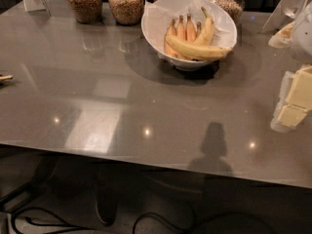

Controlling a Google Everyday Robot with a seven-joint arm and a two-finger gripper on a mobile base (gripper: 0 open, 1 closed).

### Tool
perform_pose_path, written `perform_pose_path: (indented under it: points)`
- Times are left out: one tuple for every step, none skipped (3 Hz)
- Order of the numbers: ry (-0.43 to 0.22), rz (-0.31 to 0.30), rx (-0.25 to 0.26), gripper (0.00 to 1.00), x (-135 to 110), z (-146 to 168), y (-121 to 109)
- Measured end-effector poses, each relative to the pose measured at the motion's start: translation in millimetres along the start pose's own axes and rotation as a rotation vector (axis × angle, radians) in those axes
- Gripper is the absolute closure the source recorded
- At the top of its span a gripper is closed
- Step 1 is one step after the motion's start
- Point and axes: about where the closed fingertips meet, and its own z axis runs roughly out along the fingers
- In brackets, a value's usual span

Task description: Pick banana from white bowl

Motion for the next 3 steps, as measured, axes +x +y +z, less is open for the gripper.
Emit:
perform_pose_path:
  points:
    - [0.000,0.000,0.000,0.00,0.0,0.0,0.0]
    - [-0.024,0.006,0.015,0.00,-3.2,2.0,-3.0]
    - [-0.119,0.047,0.041,0.00,-12.8,15.8,-15.3]
